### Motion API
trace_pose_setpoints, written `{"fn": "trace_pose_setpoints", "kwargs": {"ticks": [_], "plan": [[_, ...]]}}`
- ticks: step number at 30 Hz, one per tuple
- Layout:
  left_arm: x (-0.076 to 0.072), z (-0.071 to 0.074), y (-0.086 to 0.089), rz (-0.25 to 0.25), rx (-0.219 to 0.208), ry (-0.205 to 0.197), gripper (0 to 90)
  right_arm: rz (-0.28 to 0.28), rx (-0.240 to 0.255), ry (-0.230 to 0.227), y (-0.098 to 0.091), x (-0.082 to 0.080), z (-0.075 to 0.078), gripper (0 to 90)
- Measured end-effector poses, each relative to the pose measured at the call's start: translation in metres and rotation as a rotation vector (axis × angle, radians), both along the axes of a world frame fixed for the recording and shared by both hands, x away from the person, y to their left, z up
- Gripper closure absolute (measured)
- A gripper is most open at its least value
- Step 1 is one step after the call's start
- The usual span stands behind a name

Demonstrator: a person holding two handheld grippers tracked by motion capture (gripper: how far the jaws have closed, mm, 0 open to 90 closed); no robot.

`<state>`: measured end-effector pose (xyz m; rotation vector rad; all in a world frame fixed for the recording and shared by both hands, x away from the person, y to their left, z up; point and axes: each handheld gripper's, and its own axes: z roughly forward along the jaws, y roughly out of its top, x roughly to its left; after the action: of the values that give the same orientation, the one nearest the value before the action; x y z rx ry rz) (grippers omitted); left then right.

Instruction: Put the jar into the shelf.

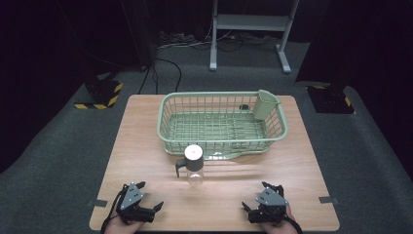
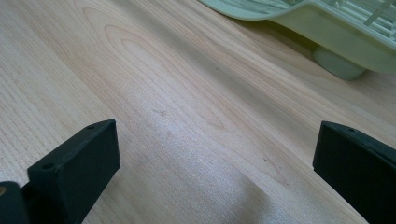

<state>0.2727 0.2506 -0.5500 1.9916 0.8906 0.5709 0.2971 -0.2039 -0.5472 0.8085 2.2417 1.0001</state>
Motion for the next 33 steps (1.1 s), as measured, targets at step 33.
{"fn": "trace_pose_setpoints", "kwargs": {"ticks": [33], "plan": [[0.001, 0.058, -0.020, -0.081, -0.039, -0.063, 1.3, 0.007, 0.027, -0.001, -0.003, 0.000, 0.001, 0.4]]}}
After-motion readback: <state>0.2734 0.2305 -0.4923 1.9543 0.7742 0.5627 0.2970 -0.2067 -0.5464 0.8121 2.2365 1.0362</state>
